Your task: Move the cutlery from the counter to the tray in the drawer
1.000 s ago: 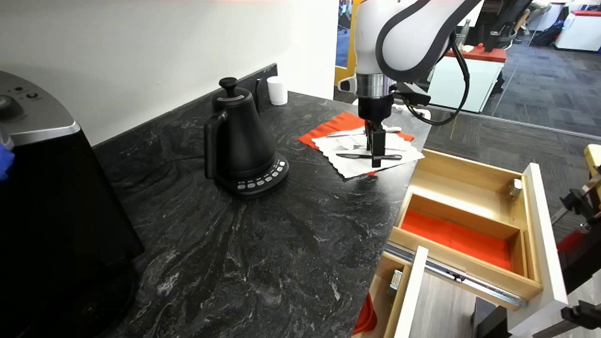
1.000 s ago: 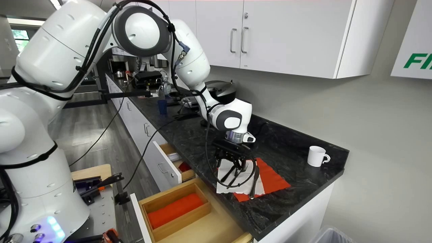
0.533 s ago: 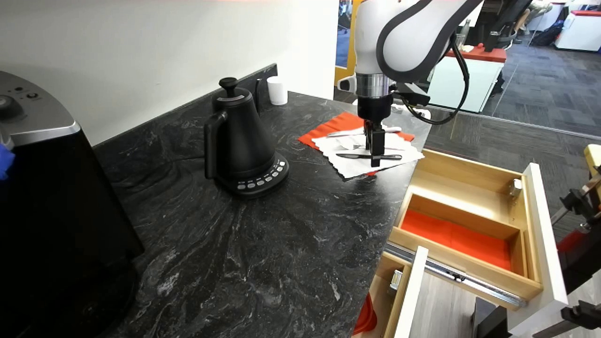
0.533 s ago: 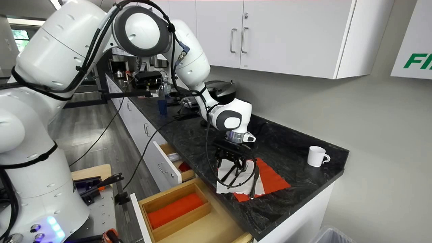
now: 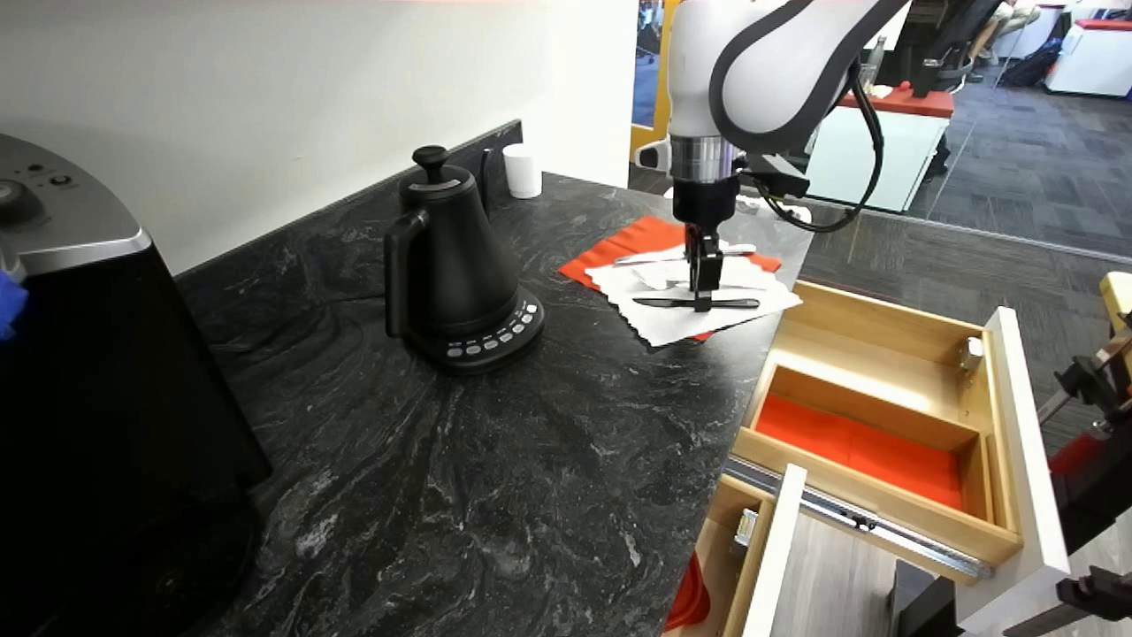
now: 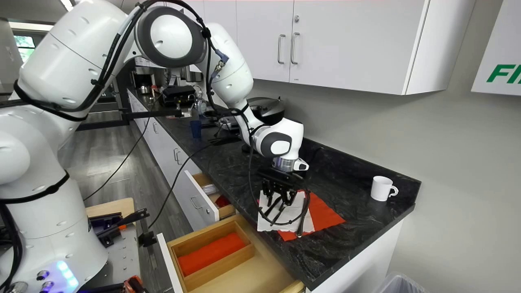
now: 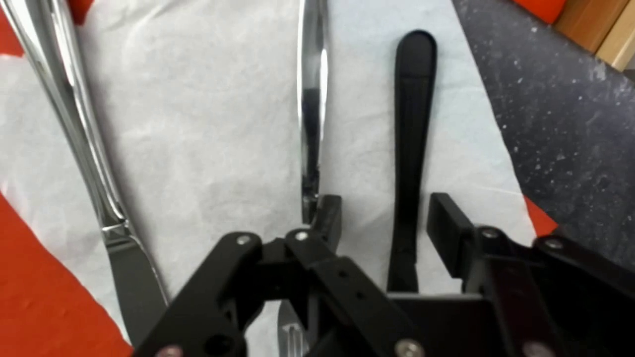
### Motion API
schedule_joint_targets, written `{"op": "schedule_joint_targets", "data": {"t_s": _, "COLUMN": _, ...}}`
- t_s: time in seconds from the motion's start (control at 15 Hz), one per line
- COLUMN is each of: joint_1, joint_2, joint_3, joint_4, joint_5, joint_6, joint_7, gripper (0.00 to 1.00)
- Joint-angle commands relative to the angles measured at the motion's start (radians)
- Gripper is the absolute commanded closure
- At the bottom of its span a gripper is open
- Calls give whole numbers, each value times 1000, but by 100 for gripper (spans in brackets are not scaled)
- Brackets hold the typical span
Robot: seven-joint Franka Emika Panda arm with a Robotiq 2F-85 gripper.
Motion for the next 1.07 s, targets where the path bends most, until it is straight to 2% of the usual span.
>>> {"op": "schedule_joint_targets", "data": {"t_s": 0.0, "joint_1": -18, "joint_2": -22, "joint_3": 11, "joint_4": -35, "joint_5": -20, "joint_6": 23, "joint_7": 2, "gripper": 79}}
{"op": "schedule_joint_targets", "data": {"t_s": 0.13, "joint_1": -18, "joint_2": -24, "joint_3": 10, "joint_4": -36, "joint_5": -20, "joint_6": 22, "joint_7": 2, "gripper": 92}}
{"op": "schedule_joint_targets", "data": {"t_s": 0.33, "joint_1": -16, "joint_2": -25, "joint_3": 9, "joint_4": -36, "joint_5": -21, "joint_6": 21, "joint_7": 4, "gripper": 98}}
{"op": "schedule_joint_targets", "data": {"t_s": 0.4, "joint_1": -13, "joint_2": -26, "joint_3": 5, "joint_4": -34, "joint_5": -22, "joint_6": 17, "joint_7": 12, "gripper": 68}}
{"op": "schedule_joint_targets", "data": {"t_s": 0.53, "joint_1": -12, "joint_2": -25, "joint_3": 5, "joint_4": -32, "joint_5": -24, "joint_6": 17, "joint_7": 11, "gripper": 64}}
{"op": "schedule_joint_targets", "data": {"t_s": 1.0, "joint_1": -8, "joint_2": -23, "joint_3": -1, "joint_4": -31, "joint_5": -31, "joint_6": 21, "joint_7": 16, "gripper": 19}}
